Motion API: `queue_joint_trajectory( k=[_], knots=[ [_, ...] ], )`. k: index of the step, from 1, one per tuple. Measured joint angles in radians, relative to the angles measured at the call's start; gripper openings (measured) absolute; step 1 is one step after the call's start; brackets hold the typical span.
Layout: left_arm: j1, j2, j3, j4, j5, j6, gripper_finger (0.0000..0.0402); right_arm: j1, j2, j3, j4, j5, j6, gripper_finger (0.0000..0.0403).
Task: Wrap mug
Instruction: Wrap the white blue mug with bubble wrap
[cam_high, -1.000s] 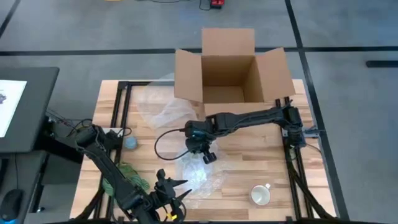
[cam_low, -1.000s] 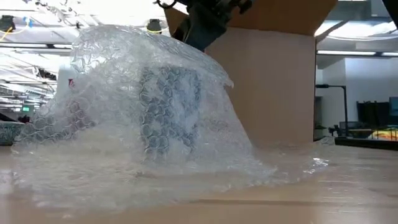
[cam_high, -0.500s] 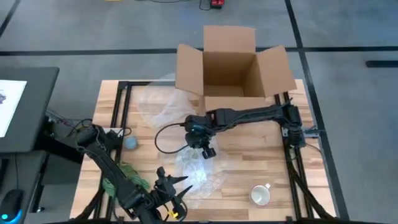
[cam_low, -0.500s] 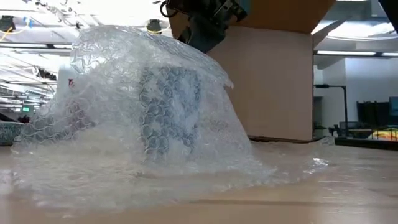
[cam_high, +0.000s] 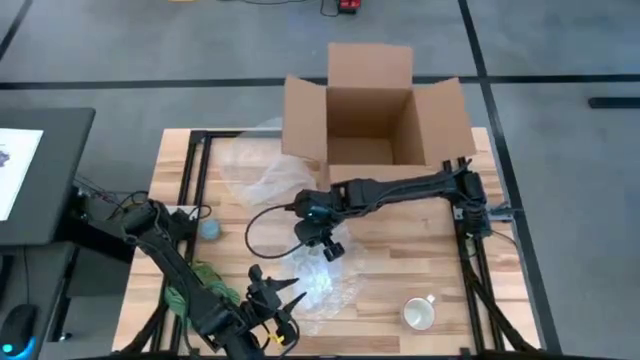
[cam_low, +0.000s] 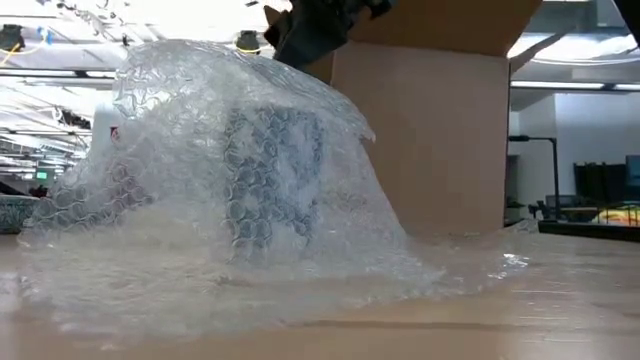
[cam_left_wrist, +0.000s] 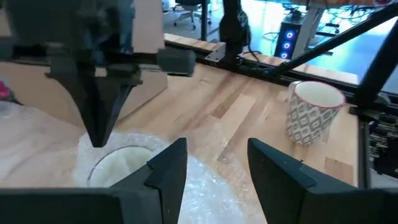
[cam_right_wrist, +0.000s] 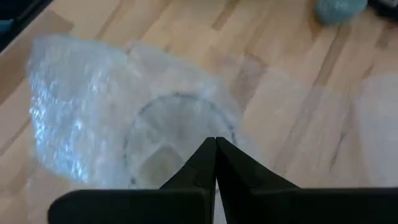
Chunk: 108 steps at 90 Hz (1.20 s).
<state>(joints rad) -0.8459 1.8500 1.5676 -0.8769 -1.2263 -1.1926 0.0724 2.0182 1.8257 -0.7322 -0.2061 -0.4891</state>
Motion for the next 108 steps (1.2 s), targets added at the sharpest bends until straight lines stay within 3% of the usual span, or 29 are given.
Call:
queue_joint_trajectory(
  k=[17, 45, 108],
  knots=[
    [0.0, 0.0, 0.0, -0.106, 0.003, -0.107, 0.0148, 0.0, 0.0, -0.013, -0.002, -0.045, -0.068, 0.0],
    [0.001, 0.0, 0.0, -0.155, 0.013, -0.16, 0.0148, -0.003, 0.0, -0.014, -0.019, -0.068, -0.099, 0.0],
    [0.024, 0.0, 0.0, -0.152, 0.018, -0.121, 0.0148, 0.052, 0.0, -0.015, -0.062, -0.068, -0.088, 0.0]
  ],
)
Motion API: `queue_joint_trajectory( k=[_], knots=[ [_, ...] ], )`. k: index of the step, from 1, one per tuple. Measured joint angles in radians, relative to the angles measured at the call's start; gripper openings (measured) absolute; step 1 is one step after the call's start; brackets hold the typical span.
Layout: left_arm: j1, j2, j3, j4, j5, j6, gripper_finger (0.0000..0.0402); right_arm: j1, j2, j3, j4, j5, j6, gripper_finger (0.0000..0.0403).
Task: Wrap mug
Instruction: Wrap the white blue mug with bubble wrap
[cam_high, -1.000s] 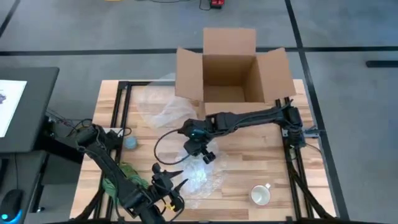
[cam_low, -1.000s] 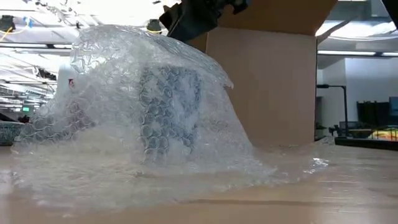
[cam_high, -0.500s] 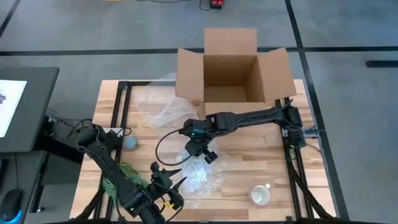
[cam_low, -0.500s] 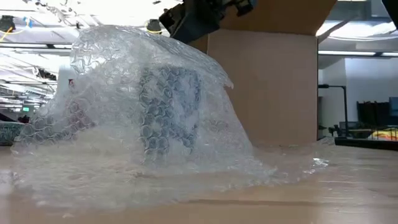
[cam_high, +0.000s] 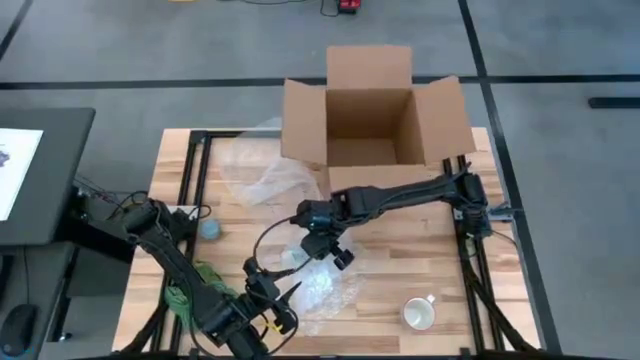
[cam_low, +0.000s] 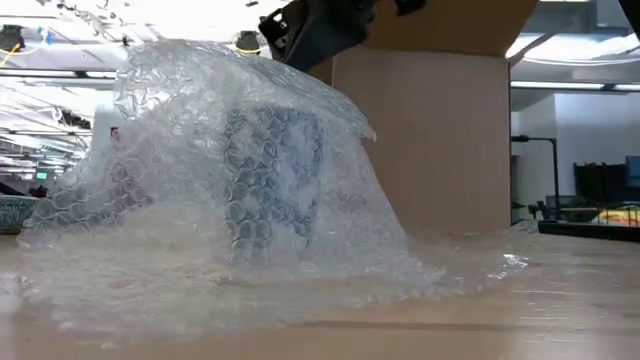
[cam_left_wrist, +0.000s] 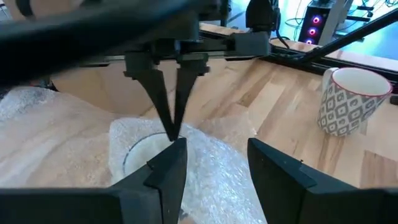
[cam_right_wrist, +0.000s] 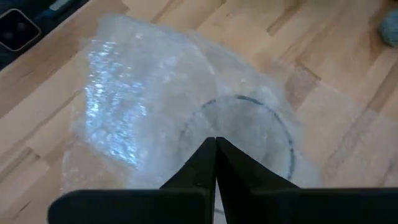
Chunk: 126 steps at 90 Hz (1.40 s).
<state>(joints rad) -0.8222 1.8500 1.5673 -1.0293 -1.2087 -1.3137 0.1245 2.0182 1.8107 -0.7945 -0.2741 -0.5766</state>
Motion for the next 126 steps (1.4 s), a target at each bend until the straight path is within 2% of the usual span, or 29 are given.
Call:
queue_joint_trajectory(
  k=[21, 36, 65, 126],
  knots=[
    [0.005, 0.0, 0.0, 0.007, -0.001, 0.003, 0.0148, 0.034, 0.0, 0.0, 0.054, -0.048, 0.08, 0.0],
    [0.005, 0.0, 0.0, 0.022, 0.0, 0.007, 0.0148, 0.039, 0.061, -0.002, 0.081, -0.067, 0.105, 0.0],
    [0.005, 0.0, -0.001, 0.038, 0.0, 0.01, 0.0148, -0.015, 0.159, 0.006, 0.113, -0.098, 0.112, 0.0],
    [0.005, 0.0, 0.0, 0.054, 0.005, 0.02, 0.0148, -0.044, 0.121, 0.104, -0.018, -0.101, 0.074, 0.0]
  ],
)
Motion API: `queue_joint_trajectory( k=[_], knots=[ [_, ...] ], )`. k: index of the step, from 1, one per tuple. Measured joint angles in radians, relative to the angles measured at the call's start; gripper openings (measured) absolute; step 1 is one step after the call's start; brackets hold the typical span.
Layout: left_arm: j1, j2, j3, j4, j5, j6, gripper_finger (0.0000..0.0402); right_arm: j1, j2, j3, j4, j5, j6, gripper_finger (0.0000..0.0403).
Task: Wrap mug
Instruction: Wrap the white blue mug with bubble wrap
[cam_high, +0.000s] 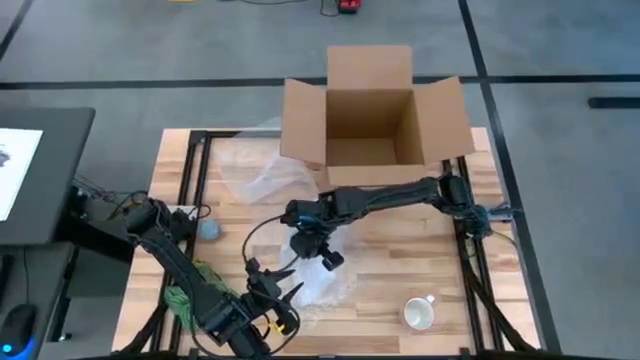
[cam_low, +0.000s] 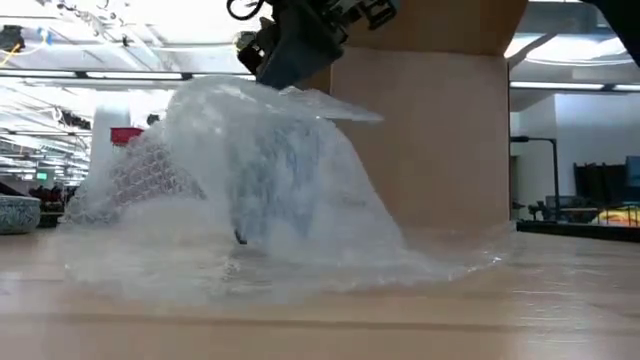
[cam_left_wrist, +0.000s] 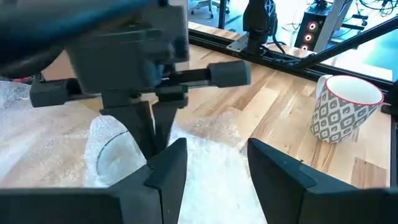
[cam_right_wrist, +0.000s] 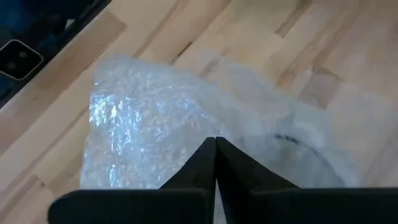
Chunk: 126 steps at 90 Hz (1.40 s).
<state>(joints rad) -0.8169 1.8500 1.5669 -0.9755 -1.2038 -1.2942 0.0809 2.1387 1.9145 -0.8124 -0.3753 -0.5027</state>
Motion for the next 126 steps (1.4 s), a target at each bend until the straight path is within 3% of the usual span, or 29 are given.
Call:
queue_joint_trajectory(
  k=[29, 74, 107, 126],
  knots=[
    [0.0, 0.0, 0.0, 0.002, 0.004, -0.002, 0.0148, -0.023, 0.012, 0.002, 0.034, -0.008, 0.033, 0.0],
    [0.0, 0.0, 0.0, 0.021, 0.005, -0.005, 0.0148, -0.077, 0.023, -0.184, 0.183, 0.011, 0.087, 0.0],
    [0.0, 0.0, 0.0, 0.059, 0.007, 0.029, 0.0148, -0.032, 0.012, -0.134, 0.073, 0.049, 0.079, 0.0],
    [-0.017, 0.0, 0.001, 0.063, 0.109, 0.03, 0.0148, 0.004, 0.008, -0.039, -0.051, 0.077, 0.05, 0.0]
  ],
)
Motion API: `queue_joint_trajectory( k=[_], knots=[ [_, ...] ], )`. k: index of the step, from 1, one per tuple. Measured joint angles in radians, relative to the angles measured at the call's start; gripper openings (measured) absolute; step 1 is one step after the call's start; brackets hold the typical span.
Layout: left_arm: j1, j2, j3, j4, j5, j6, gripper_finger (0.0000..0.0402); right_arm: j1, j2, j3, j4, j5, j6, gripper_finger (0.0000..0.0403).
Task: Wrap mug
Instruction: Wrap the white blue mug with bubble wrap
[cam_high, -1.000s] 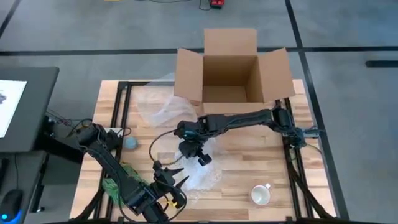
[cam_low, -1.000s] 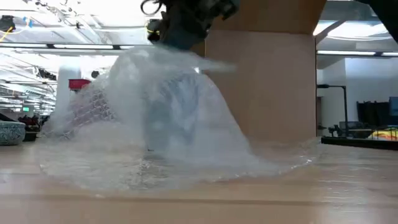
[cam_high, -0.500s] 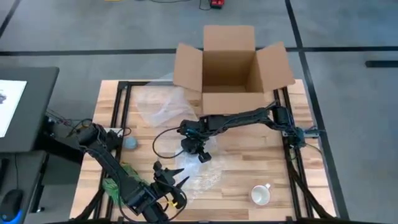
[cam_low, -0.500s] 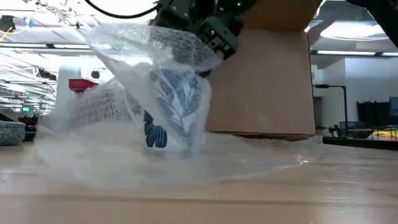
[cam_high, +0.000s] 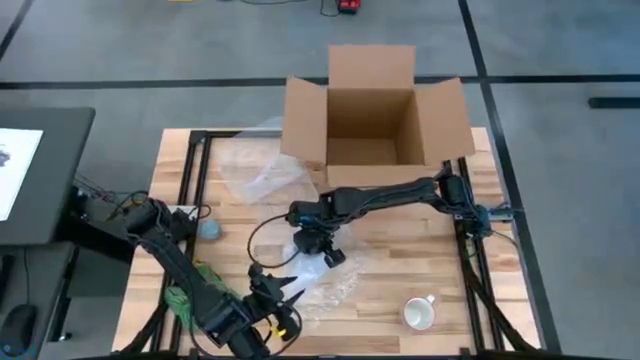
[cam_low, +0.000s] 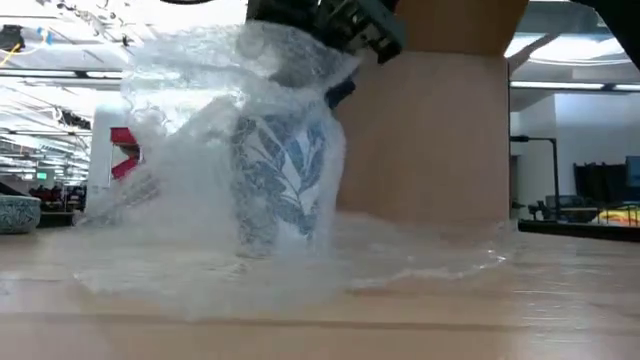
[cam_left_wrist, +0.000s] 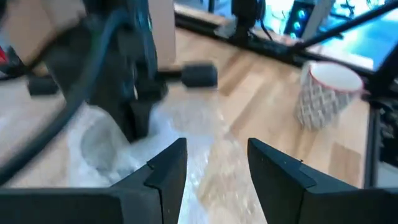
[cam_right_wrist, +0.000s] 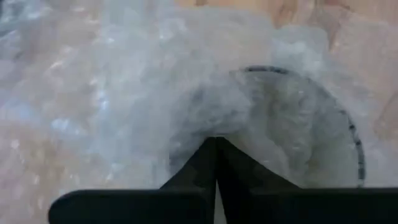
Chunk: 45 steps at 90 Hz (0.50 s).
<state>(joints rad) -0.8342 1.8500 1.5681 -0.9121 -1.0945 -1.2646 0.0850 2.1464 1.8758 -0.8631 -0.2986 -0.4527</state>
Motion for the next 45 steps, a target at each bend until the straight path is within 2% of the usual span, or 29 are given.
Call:
queue_joint_trajectory(
  k=[8, 22, 45],
  knots=[
    [-0.014, 0.0, 0.0, 0.006, 0.018, -0.008, 0.0148, 0.018, 0.0, 0.036, -0.016, 0.022, 0.02, 0.0],
    [-0.045, 0.0, 0.0, 0.013, 0.018, -0.029, 0.0148, 0.054, -0.002, 0.117, -0.055, 0.145, 0.064, 0.0],
    [-0.078, 0.0, 0.0, 0.014, 0.017, -0.094, 0.0148, 0.087, 0.0, 0.118, -0.042, 0.15, 0.086, 0.0]
  ],
)
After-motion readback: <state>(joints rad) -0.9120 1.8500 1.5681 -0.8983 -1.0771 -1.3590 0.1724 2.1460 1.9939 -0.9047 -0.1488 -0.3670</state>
